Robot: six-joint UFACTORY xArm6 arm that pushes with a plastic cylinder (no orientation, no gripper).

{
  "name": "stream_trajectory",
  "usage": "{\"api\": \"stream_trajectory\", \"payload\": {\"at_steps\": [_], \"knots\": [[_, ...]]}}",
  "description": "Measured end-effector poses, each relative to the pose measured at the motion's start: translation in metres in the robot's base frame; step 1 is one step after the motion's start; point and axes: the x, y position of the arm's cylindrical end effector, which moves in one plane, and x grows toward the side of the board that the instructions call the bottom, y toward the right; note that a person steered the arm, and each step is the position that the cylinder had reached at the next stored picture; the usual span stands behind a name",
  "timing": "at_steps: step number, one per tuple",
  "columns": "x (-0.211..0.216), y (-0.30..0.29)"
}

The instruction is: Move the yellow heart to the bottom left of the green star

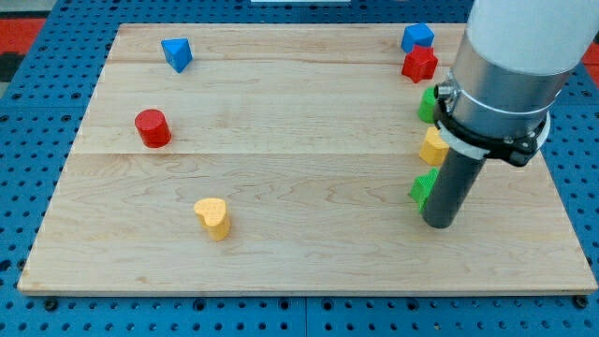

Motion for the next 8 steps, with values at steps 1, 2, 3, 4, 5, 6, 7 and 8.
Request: {"api": "stream_trajectory", "payload": {"at_steps": [1,2,3,4,5,6,7,8], "knots": [[0.023,-0.016],[0.04,-0.071],[0.083,-0.151],[0.078,-0.233],[0.045,-0.282],[0.009,-0.282],[-0.005,-0.244],[-0.005,-0.195]]}}
